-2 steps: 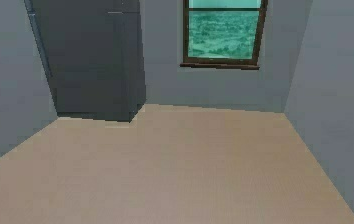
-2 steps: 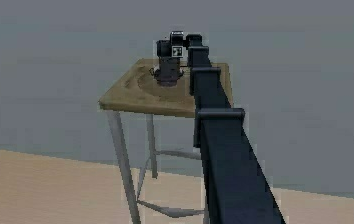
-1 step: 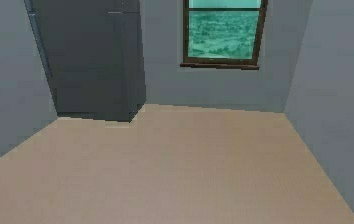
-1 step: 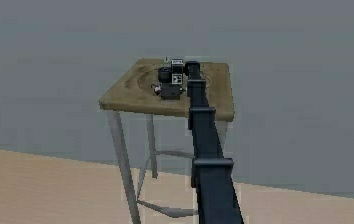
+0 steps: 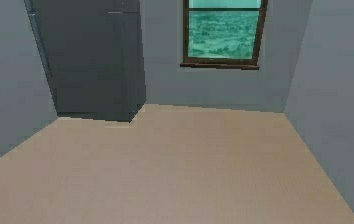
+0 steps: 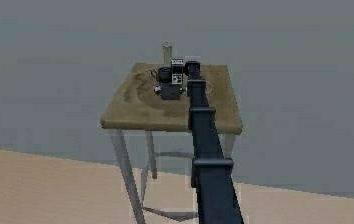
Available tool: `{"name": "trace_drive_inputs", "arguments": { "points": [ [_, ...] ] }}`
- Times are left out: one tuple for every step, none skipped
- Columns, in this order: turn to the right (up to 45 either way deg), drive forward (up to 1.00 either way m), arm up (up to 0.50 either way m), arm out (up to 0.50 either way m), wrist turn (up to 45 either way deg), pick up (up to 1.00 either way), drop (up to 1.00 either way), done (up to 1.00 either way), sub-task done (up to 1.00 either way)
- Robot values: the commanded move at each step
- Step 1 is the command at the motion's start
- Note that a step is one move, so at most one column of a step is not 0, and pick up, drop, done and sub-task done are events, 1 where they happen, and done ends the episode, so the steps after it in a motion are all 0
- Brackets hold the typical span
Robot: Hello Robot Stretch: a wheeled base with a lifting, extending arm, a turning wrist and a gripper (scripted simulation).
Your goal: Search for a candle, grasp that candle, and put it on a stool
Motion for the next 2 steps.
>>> {"name": "trace_drive_inputs", "arguments": {
  "points": [
    [0.0,0.0,0.08,0.0,0.0,0.0,0.0,0.0,0.0],
    [0.0,0.0,0.0,-0.08,0.0,0.0,0.0,0.0,0.0]
  ]
}}
